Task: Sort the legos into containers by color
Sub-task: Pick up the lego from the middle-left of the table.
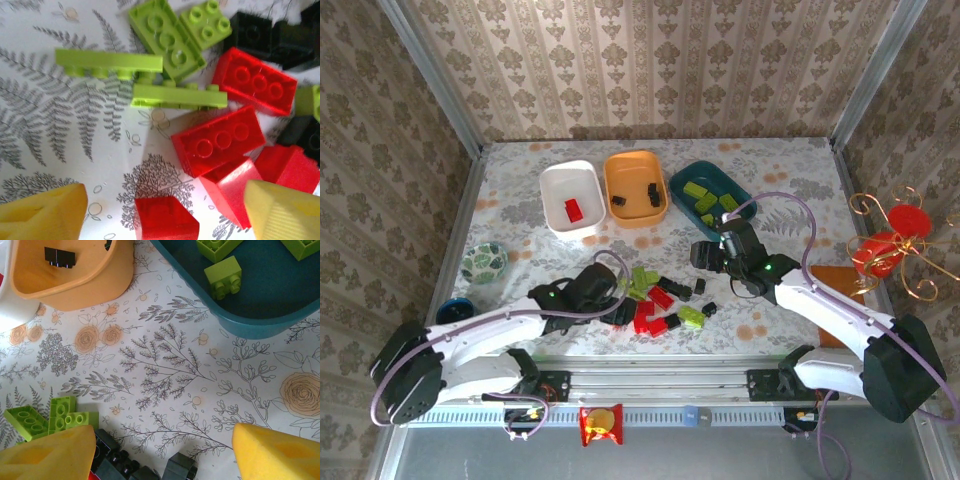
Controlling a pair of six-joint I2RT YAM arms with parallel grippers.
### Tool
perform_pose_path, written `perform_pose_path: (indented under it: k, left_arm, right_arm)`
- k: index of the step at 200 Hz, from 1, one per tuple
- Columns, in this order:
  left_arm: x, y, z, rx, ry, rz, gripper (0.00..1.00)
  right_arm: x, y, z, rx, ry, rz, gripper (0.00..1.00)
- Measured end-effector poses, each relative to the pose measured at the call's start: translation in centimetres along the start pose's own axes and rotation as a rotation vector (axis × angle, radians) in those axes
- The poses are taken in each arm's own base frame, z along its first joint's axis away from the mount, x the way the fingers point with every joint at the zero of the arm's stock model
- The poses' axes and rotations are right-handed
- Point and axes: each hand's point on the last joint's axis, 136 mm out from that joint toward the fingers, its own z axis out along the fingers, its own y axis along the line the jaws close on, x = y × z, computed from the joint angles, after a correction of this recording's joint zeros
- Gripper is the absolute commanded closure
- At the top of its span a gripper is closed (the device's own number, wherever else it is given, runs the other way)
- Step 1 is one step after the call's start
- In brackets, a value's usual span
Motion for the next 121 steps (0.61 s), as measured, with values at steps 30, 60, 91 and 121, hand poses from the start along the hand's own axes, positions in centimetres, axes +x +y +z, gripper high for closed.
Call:
perform_pose_path:
  k: [30, 60, 91, 121]
  left_arm:
    - [1.9, 0.5, 1.2, -0.05, 0.08, 0.023, 0.32]
    - [2.9, 1.0, 2.0, -0.096, 0.126, 0.043, 0.41]
    - [3.3, 1.3, 2.5, -0.114, 0.148, 0.05, 0.55]
    - [3.1, 1.1, 2.5, -0.111, 0.146, 0.054, 0.66]
  right_arm:
    - [0.0, 0.0, 0.0, 0.0, 0.0, 0.0, 0.26]
    - [0.0, 0.0, 0.0, 0.0, 0.0, 0.0, 0.26]
    - [0.0, 0.0, 0.0, 0.0, -0.001, 0.0, 0.26]
    - [-0.1, -0.1, -0.1, 0.005, -0.007, 0.0, 0.26]
